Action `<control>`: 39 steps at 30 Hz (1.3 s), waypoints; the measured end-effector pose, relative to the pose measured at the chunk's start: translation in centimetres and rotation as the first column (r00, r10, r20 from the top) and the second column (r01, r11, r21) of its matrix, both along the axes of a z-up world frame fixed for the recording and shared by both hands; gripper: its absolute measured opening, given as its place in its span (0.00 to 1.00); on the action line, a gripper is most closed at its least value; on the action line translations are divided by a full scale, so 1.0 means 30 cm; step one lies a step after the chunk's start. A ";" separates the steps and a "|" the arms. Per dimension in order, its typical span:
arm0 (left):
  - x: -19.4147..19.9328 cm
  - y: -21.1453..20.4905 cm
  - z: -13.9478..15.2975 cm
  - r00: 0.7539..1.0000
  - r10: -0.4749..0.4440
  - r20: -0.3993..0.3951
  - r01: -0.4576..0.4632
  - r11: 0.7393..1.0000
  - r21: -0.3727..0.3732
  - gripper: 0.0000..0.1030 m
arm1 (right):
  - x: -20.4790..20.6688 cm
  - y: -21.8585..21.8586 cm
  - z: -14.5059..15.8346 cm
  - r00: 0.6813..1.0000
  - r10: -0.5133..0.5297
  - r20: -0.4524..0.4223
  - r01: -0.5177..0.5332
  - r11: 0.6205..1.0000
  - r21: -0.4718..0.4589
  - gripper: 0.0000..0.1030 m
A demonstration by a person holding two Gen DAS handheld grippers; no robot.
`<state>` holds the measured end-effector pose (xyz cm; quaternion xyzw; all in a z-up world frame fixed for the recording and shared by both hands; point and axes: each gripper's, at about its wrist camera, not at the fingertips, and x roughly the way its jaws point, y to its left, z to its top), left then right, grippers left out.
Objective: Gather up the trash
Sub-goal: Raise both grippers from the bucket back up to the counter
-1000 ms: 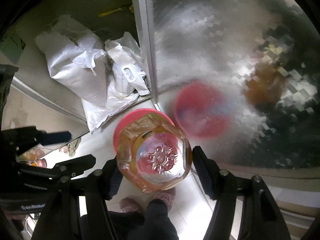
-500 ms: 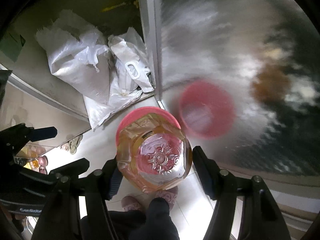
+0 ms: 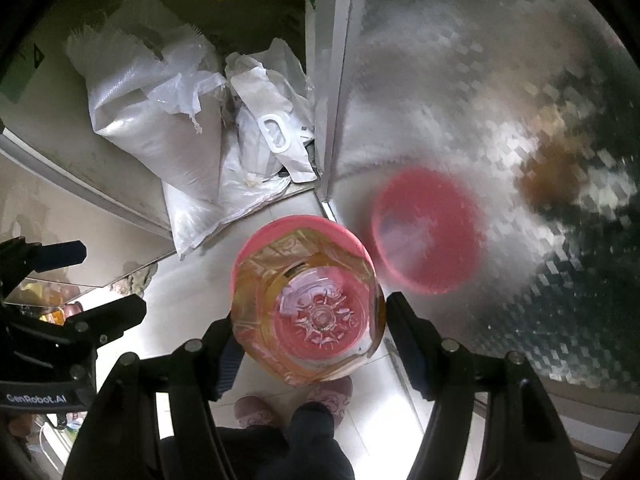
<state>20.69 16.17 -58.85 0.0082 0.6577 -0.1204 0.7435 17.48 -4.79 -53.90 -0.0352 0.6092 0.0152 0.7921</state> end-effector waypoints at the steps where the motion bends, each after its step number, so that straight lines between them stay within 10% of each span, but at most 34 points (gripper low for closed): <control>1: -0.002 -0.001 0.009 1.000 -0.004 0.005 0.004 1.000 0.018 0.88 | -0.001 0.000 0.004 1.000 -0.004 0.005 0.004 1.000 -0.005 0.75; 3: -0.007 -0.003 0.032 1.000 -0.015 0.015 0.015 0.999 0.041 0.88 | -0.005 0.001 0.013 1.000 -0.006 0.009 0.006 1.000 -0.015 0.89; 14: -0.068 0.019 0.331 0.999 -0.006 0.035 0.005 1.000 0.027 0.88 | -0.057 0.008 0.250 1.000 0.008 0.013 -0.008 1.000 -0.021 0.98; 39: -0.153 -0.142 1.411 0.931 -0.095 0.352 0.101 0.995 0.000 0.88 | -0.248 -0.100 1.278 0.949 -0.094 0.300 0.100 0.995 -0.006 0.98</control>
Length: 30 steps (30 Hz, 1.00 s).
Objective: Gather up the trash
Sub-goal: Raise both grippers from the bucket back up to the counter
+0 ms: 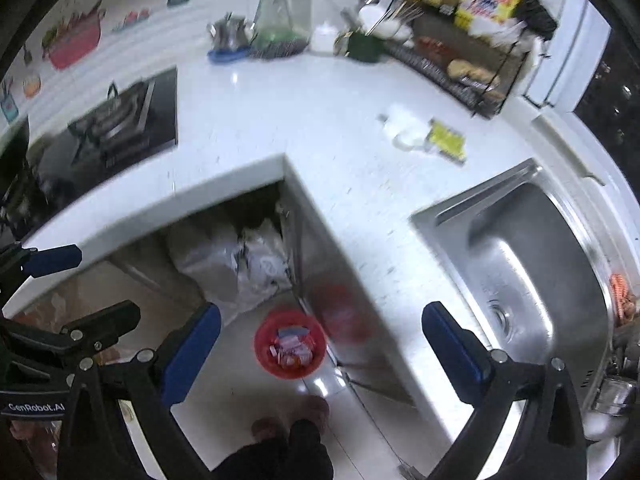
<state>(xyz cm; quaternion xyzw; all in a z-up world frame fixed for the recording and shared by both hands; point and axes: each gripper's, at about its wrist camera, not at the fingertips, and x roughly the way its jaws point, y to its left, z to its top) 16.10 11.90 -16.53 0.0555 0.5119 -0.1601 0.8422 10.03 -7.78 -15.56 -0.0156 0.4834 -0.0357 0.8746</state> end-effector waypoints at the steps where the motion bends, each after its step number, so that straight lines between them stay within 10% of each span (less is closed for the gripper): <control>1: 0.006 -0.016 0.026 1.000 -0.010 0.011 0.010 1.000 -0.002 0.88 | -0.004 -0.016 0.030 1.000 -0.011 0.017 0.011 1.000 0.004 0.98; 19: 0.395 -0.387 0.162 0.990 -0.129 0.057 0.128 0.992 0.020 0.88 | 0.172 -0.389 0.171 0.971 -0.227 0.080 0.222 0.973 0.067 0.98; 30: 0.711 -0.529 0.105 0.999 -0.042 0.027 0.039 0.995 0.089 0.88 | 0.416 -0.563 0.130 0.972 -0.234 0.007 0.232 0.966 0.117 0.98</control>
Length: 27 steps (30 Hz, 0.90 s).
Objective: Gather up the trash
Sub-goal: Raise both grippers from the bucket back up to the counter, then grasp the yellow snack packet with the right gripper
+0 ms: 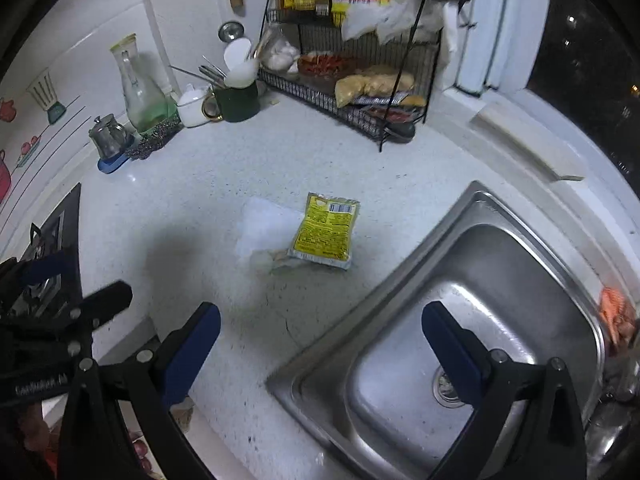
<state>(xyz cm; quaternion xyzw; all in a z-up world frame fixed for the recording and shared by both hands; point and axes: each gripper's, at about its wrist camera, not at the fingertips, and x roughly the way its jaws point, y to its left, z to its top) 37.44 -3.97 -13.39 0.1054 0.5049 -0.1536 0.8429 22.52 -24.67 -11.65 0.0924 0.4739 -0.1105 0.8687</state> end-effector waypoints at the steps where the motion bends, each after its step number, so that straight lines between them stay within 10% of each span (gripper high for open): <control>1: 0.027 -0.008 -0.012 1.000 0.007 -0.010 -0.007 1.000 0.001 0.88 | 0.017 -0.006 -0.006 1.000 0.003 -0.005 -0.003 1.000 0.003 0.98; 27: 0.400 -0.203 -0.345 0.981 0.033 -0.191 -0.012 0.994 0.111 0.88 | 0.411 -0.204 -0.359 0.969 0.084 -0.231 -0.048 0.987 0.155 0.98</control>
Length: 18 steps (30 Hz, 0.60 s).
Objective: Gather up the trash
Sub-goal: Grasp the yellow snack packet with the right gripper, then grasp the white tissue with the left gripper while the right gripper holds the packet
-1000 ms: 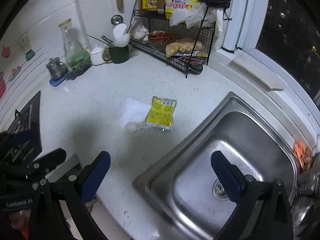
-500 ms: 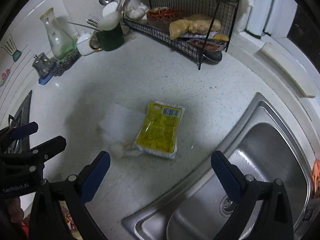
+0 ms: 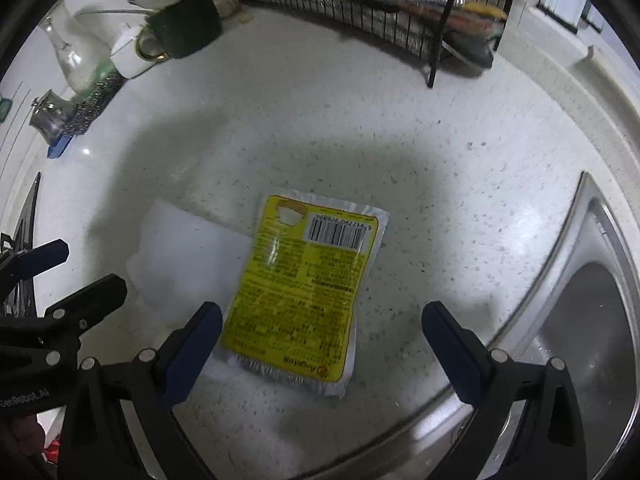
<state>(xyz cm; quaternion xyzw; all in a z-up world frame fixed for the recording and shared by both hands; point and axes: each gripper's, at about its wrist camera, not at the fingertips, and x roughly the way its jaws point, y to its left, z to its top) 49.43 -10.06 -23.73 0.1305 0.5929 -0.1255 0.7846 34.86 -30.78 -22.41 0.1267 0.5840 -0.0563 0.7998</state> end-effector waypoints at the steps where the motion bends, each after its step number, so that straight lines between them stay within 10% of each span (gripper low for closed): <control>1: 0.003 -0.002 -0.003 1.000 -0.001 -0.002 0.001 1.000 -0.002 0.88 | 0.000 0.000 0.002 1.000 -0.001 0.005 0.001 1.000 -0.015 0.98; 7: 0.007 0.000 -0.019 1.000 0.002 -0.025 -0.002 1.000 -0.017 0.88 | 0.003 0.012 0.011 1.000 0.023 0.000 -0.023 0.998 -0.055 0.92; 11: -0.008 0.010 -0.018 1.000 -0.006 -0.026 0.005 0.999 -0.033 0.88 | -0.008 0.042 0.035 0.998 0.052 0.023 -0.051 0.996 -0.072 0.59; 18: -0.026 -0.005 0.010 0.999 -0.029 -0.020 0.028 0.999 -0.041 0.88 | -0.046 0.010 0.065 0.998 0.031 0.054 -0.033 0.999 0.032 0.50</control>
